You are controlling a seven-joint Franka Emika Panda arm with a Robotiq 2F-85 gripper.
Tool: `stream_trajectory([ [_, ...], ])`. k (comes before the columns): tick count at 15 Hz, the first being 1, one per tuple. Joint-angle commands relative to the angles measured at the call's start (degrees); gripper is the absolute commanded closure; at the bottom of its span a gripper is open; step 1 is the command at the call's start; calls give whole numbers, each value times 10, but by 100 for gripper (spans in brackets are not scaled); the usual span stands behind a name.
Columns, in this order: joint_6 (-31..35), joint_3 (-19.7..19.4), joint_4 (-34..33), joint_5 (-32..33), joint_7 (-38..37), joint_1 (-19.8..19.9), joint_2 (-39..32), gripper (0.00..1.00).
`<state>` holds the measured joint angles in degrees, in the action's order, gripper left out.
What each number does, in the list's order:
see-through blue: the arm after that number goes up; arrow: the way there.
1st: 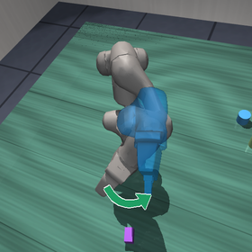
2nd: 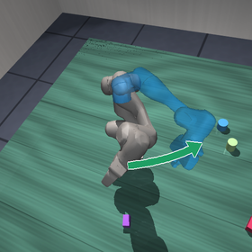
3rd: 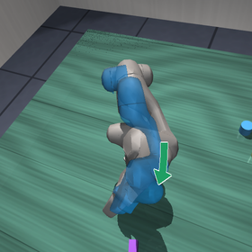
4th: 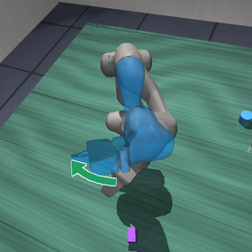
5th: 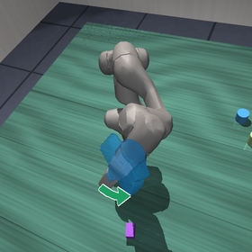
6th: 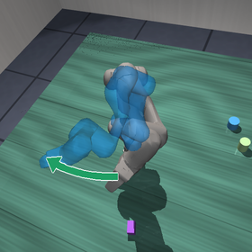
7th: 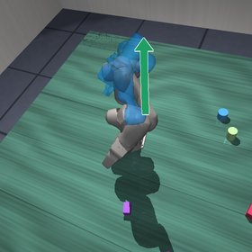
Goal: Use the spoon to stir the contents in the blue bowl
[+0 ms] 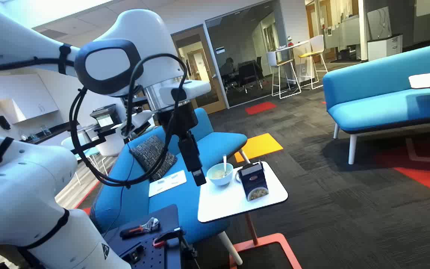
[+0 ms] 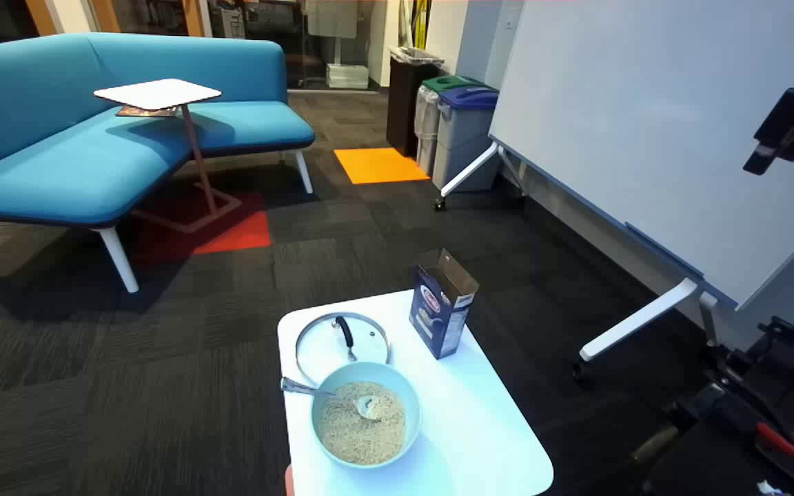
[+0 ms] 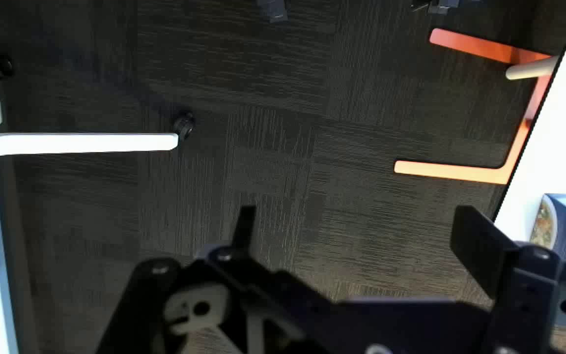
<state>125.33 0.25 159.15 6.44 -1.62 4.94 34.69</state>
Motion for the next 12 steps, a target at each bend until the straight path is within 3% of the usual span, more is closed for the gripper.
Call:
stream_trajectory([
  [1,-2,-3,-1,2,-2,-3,0,0],
  [9,-2,-3,-1,2,-2,-3,0,0],
  [12,4,3,-11,-46,1,-44,6,0],
])
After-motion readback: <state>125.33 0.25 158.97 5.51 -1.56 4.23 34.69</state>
